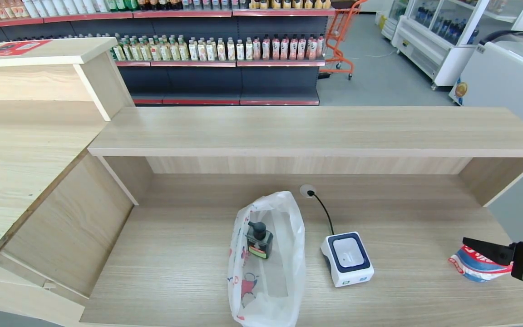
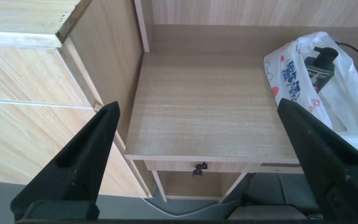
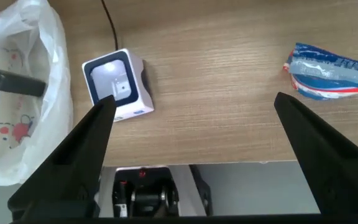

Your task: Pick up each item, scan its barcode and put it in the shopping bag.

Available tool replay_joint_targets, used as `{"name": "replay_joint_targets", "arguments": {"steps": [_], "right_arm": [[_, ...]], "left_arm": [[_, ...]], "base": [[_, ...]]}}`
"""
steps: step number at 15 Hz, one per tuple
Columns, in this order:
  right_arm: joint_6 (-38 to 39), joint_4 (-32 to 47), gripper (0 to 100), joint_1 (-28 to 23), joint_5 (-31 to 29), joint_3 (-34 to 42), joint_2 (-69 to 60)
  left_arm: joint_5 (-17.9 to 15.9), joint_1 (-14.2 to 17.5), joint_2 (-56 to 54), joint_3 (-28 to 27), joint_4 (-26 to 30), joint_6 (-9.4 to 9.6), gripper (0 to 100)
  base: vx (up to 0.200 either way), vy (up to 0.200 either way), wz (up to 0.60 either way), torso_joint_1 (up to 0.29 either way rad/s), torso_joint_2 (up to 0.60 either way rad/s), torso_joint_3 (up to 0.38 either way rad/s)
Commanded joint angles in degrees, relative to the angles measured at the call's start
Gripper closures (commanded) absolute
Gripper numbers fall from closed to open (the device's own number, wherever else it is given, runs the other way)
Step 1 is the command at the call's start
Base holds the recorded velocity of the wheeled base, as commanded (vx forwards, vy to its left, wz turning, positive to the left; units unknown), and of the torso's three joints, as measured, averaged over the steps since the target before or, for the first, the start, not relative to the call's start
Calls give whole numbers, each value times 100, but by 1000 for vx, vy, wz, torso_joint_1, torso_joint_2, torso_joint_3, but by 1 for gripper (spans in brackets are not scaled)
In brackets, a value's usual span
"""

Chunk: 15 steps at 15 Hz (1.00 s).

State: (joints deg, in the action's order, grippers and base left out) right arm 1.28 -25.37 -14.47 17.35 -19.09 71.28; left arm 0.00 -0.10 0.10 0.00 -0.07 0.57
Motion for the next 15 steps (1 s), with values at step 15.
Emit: {"name": "replay_joint_targets", "arguments": {"steps": [15], "right_arm": [[21,1368,0,50,41,-156,-879]], "left_arm": [[9,1,-1,0,-1,-40,0]], "base": [[-13,-120,0,2,1,2]]}}
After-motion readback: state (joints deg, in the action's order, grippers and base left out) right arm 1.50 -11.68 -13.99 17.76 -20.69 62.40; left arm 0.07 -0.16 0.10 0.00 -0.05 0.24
